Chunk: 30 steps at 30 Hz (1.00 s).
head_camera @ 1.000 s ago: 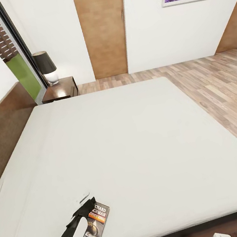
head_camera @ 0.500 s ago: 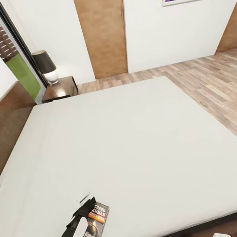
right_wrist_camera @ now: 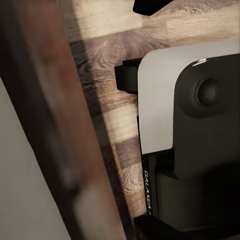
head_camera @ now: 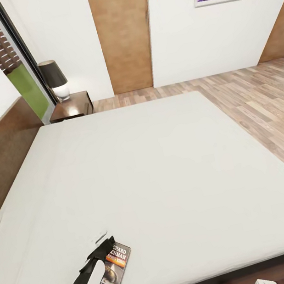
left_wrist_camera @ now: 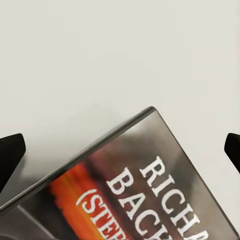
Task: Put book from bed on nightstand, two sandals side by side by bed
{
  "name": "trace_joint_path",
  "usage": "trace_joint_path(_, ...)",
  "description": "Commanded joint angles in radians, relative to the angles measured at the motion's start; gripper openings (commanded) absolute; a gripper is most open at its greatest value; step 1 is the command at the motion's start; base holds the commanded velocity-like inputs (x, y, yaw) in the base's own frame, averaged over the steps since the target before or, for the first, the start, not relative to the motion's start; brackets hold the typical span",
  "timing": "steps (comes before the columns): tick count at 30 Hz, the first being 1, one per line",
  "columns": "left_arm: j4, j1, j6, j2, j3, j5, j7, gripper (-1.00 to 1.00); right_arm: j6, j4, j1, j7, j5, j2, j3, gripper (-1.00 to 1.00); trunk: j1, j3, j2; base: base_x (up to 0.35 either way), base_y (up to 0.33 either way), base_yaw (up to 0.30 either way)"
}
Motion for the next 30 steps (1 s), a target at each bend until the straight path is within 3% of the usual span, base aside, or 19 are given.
trace_joint_path(1,-0.002,0.000,0.003,0.002,-0.007,0.007,0.009,1.00,0.004,0.000,0.000,0.004,-0.003,0.000,-0.005,1.00,0.004,-0.004,-0.008,0.000,0.000,0.000)
trace_joint_path(6,-0.002,-0.001,0.003,0.002,-0.007,0.007,0.009,1.00,0.004,0.000,0.000,0.004,-0.003,0.000,-0.004,1.00,0.023,-0.020,-0.043,0.000,0.000,0.000)
trace_joint_path(21,-0.002,0.000,0.003,0.002,-0.007,0.007,0.009,1.00,0.004,0.000,0.000,0.004,-0.002,0.000,-0.004,1.00,0.023,-0.020,-0.043,0.000,0.000,0.000)
trace_joint_path(30,-0.002,0.000,0.003,0.002,-0.007,0.007,0.009,1.00,0.004,0.000,0.000,0.004,-0.002,0.000,-0.005,1.00,0.054,-0.045,-0.099,0.000,0.000,0.000)
